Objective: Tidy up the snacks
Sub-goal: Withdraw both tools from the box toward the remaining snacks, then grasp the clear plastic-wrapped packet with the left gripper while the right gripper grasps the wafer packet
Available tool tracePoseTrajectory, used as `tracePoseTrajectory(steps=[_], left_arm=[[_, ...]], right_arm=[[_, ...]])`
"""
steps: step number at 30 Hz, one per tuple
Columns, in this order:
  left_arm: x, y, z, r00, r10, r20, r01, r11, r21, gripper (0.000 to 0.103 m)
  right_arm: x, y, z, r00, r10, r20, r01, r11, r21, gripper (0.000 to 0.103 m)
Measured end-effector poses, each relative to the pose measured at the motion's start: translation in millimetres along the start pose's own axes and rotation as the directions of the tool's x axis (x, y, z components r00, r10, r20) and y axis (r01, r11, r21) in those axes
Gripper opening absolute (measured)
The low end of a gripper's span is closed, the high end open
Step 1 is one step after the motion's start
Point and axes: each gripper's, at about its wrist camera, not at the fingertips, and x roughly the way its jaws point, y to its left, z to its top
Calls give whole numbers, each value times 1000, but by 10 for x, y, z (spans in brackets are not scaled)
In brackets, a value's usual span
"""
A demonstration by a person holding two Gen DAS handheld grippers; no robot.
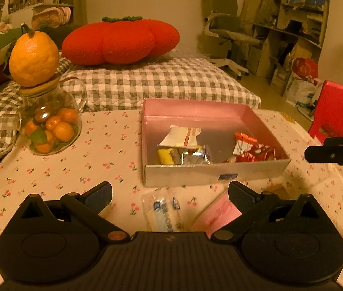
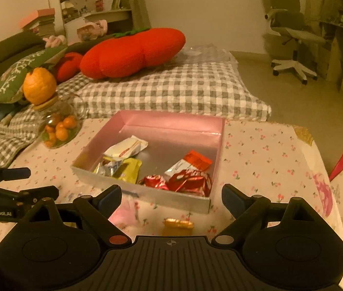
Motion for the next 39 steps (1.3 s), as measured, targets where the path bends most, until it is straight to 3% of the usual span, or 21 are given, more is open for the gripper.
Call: tracePoseTrajectory(steps=[15,23,32,39], left_arm=[[-181,199,-282,999,47,4,-47,999,23,102],[-267,322,-455,999,37,-6,-37,999,28,102],[-285,166,-574,1000,-29,-4,29,995,92,102],[-216,-115,-608,993,-114,-12,114,970,217,99]], right_arm=[[-131,-29,-312,1000,-12,-28,9,997,-78,92],[-174,-23,-558,998,-2,-56,-5,990,-138,92],[-85,66,-790,994,-9,-112,-15,978,-207,92],[-7,205,-821,993,29,-112,-55,971,-235,92]])
